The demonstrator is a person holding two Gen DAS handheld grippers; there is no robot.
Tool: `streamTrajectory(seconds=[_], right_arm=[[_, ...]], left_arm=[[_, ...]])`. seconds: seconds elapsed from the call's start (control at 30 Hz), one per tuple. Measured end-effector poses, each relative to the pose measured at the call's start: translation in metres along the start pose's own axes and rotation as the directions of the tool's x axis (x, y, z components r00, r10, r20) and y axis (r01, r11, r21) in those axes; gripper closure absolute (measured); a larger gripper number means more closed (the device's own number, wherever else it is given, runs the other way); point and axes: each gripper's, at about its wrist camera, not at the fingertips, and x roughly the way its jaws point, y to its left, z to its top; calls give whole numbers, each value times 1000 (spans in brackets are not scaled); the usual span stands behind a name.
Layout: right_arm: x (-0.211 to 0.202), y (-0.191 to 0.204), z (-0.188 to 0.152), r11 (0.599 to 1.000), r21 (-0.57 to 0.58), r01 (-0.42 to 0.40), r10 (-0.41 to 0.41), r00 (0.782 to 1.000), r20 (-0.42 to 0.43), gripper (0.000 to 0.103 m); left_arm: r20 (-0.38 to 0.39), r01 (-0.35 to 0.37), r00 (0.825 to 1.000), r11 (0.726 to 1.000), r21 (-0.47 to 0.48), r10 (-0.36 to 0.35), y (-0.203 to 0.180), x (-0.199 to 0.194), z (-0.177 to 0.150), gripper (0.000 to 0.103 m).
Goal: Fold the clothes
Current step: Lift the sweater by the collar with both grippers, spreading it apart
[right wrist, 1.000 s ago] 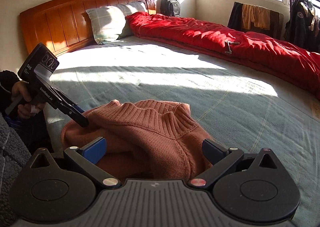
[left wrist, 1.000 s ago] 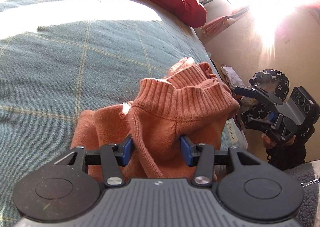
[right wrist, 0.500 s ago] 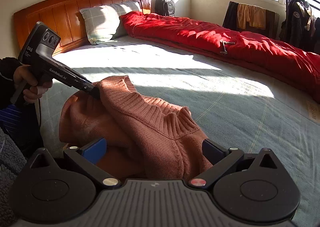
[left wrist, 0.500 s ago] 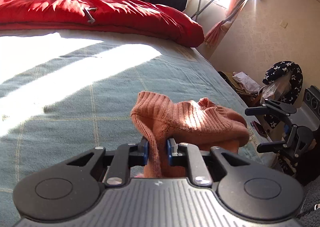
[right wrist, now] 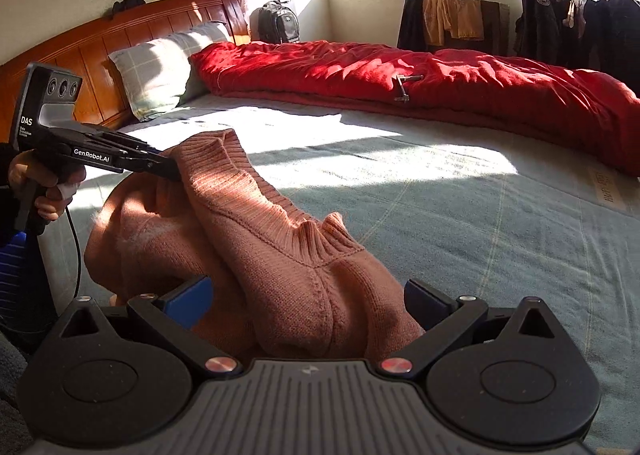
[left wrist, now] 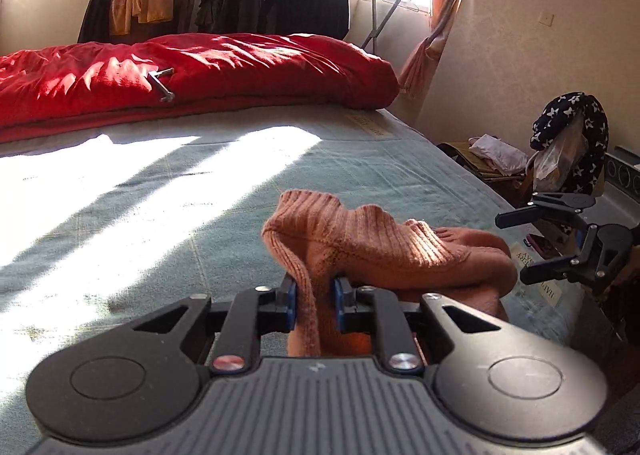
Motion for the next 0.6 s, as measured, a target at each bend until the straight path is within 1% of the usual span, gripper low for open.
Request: streamTrajectory(seconds=[0.03,0.13,0.23,0.3,0.4,0.47,0.5,0.6], right_arm=[[0,-2,3,1000,8,-8,8,1000,5,0],[7,-10,8,998,45,-54,54,999,-1,0],[26,-14,7,993,71,-97,101,994,-43,0],[37,-13,0,989,75,-126,132,988,-80,0],[46,-11,-15,981,72,-179,186,976,-112,0],[50,-11,-25,976,64,-210,217,965,-147,0],[52,-10,-30,976,46,-212,217,962,-163,0],[48,-11,-39,972,-7,-236,232,961,-151,0]], left_arm=[[-6,-7,1000,1000,2,7,0,-1,-4,87],[-24,-17,1000,999,-32,17,2,-3,-16,87],[-44,-23,999,997,-74,20,3,-3,-29,87],[-73,-28,997,994,-105,21,2,-1,-41,87],[-115,-36,993,988,-153,18,-2,1,-64,87],[-118,-34,993,986,-164,14,-6,0,-73,87],[-113,-35,993,986,-162,17,-8,-1,-75,87],[-104,-40,994,986,-164,23,-12,-2,-77,87]])
